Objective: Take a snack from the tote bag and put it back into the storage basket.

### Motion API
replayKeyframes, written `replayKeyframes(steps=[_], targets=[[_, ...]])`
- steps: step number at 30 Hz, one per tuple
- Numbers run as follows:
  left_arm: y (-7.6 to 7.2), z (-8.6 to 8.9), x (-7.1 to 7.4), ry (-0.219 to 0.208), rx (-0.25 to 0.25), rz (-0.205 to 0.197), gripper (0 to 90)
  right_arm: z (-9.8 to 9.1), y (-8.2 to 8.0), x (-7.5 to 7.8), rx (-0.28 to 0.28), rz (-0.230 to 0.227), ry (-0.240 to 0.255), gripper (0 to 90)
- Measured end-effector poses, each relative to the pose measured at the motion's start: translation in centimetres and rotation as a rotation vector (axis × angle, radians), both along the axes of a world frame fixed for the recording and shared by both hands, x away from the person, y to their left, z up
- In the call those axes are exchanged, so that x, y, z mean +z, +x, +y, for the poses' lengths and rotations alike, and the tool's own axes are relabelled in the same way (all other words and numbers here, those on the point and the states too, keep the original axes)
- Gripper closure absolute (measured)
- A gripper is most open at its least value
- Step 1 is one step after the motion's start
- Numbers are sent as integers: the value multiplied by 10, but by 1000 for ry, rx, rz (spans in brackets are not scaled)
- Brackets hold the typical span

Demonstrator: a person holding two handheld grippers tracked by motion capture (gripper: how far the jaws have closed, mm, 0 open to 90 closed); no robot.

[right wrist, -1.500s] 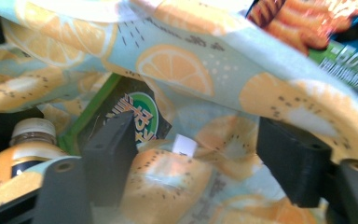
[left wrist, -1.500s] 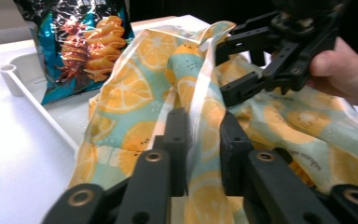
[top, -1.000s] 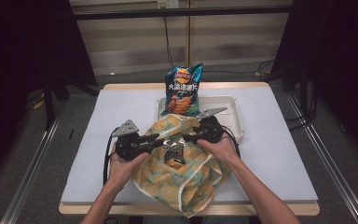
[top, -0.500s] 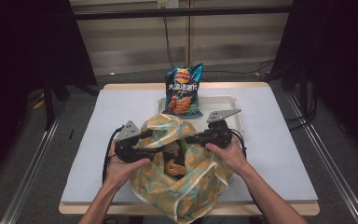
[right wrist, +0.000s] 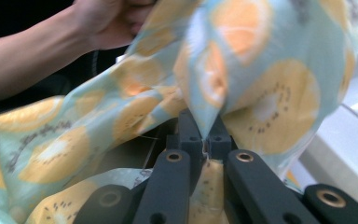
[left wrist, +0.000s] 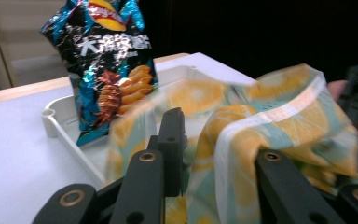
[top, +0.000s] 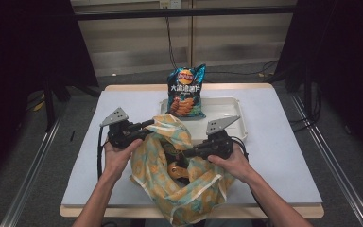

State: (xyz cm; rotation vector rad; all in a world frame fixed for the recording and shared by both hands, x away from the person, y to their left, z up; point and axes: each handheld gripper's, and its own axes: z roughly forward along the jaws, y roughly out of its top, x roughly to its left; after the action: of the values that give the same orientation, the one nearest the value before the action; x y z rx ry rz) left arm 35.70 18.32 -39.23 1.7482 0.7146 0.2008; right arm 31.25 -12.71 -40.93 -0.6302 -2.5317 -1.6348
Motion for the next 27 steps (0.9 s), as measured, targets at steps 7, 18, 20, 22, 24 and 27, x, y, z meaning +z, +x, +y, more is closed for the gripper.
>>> replayKeyframes(steps=[7,18,20,22,24,27], targets=[[16,-10,-15,35,12,78,720,3,-2,0,35,-1,-1,891],[13,-10,-34,138,-96,197,788,-14,-2,6,-21,-27,31,663],[11,-7,-37,143,-111,205,802,-19,-1,7,-42,-34,48,651],[9,-4,-39,164,-113,204,806,-23,0,9,-65,-40,58,615],[7,-3,-41,185,-79,189,821,-26,0,10,-98,-56,71,692],[6,-4,-47,202,-95,212,827,-26,-1,10,-148,-92,28,869]])
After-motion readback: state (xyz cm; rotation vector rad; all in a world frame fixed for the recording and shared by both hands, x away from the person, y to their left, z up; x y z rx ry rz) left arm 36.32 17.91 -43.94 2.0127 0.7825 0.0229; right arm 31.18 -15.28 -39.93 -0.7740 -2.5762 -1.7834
